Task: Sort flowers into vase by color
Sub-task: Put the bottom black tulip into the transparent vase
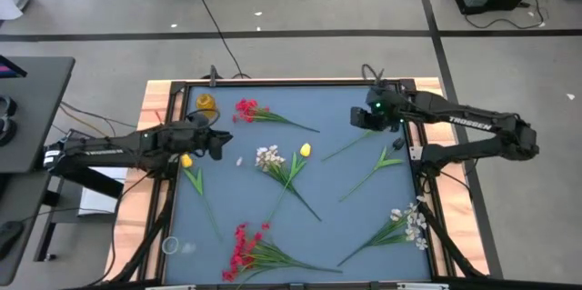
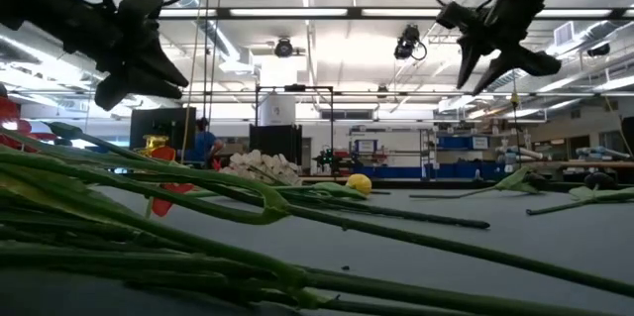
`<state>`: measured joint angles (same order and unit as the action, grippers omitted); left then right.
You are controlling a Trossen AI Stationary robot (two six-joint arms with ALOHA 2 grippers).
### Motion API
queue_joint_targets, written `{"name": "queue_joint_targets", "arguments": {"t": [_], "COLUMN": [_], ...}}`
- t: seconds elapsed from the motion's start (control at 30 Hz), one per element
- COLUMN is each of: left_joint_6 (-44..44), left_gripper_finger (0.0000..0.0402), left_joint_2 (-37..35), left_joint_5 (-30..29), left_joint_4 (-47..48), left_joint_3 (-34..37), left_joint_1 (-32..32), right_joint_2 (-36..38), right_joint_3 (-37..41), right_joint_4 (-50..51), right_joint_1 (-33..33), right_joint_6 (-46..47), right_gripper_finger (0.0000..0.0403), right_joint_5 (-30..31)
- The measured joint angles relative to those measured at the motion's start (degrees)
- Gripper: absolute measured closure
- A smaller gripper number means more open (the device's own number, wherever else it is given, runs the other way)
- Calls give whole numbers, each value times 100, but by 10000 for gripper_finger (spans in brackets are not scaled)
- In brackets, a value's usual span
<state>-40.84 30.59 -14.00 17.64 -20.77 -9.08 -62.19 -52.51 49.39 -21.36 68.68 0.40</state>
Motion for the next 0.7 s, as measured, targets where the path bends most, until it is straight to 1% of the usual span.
{"name": "queue_joint_targets", "arguments": {"t": [0.07,0.2,0.37,0.5,0.57,0.7], "left_joint_6": [61,53,144,139,-16,-107], "left_gripper_finger": [267,239,206,201,201,201], "left_joint_2": [198,518,786,842,849,963], "left_joint_5": [161,480,531,529,539,779], "left_joint_4": [153,211,394,447,531,569], "left_joint_3": [-133,-135,-122,-122,-147,-173], "left_joint_1": [-80,-168,-164,-165,-189,-351], "right_joint_2": [-168,-483,-888,-1141,-1232,-1362], "right_joint_3": [-33,-38,-38,-38,-38,-38], "right_joint_4": [133,212,259,362,363,462], "right_joint_1": [190,657,1245,1660,1834,2008], "right_joint_6": [234,815,1391,1829,1977,1987], "right_gripper_finger": [280,280,280,280,280,280], "right_joint_5": [-24,-13,-26,-53,-90,-83]}}
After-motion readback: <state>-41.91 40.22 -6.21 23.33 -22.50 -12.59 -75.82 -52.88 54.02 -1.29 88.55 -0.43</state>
